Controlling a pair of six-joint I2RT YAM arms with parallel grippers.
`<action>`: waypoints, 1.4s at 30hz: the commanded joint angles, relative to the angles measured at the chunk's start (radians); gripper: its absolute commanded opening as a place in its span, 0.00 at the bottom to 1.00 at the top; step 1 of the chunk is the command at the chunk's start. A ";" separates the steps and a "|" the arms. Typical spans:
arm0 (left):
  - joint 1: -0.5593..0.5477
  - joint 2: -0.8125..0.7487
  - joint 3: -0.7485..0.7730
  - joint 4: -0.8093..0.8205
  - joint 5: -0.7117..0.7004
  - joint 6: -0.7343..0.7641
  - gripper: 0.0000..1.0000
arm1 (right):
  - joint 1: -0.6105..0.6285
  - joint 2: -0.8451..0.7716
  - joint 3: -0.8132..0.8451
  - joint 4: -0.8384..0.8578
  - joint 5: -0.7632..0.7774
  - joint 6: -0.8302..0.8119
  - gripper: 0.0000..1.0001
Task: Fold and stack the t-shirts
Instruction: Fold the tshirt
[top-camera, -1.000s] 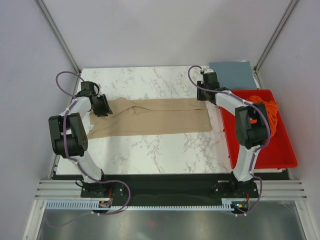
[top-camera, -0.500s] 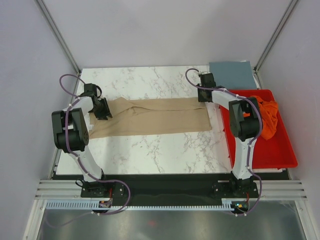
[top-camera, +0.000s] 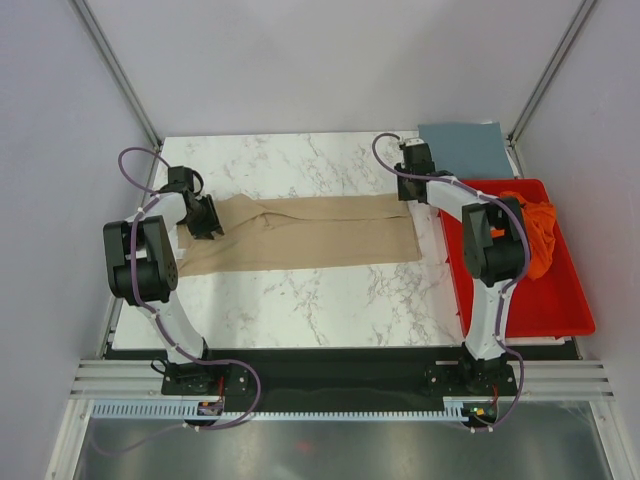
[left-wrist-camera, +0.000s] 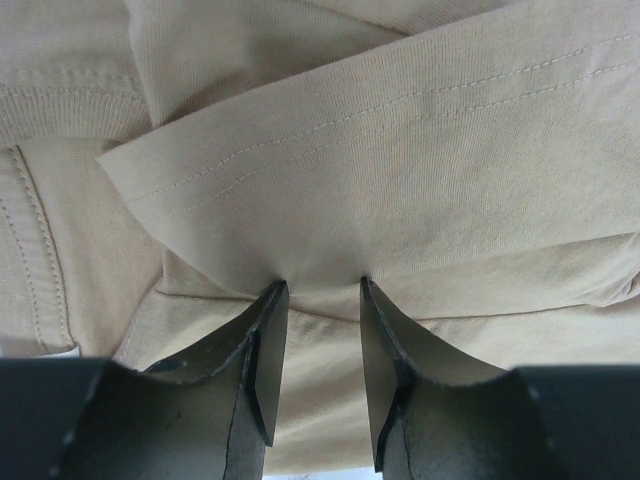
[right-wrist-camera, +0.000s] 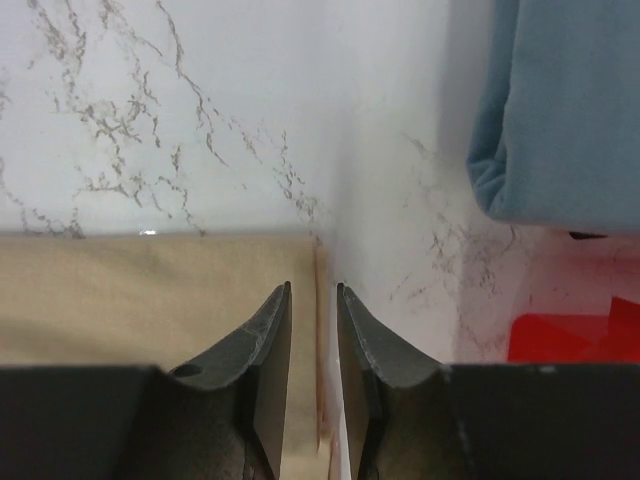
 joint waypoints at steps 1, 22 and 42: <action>0.006 -0.049 0.027 -0.017 -0.063 -0.005 0.43 | 0.015 -0.106 0.031 -0.073 -0.033 0.058 0.33; 0.020 0.024 0.039 -0.039 -0.098 -0.004 0.45 | 0.027 -0.077 -0.098 -0.147 0.057 0.056 0.22; 0.085 -0.032 0.228 -0.071 0.272 0.038 0.55 | 0.089 -0.329 -0.112 -0.170 -0.085 0.177 0.36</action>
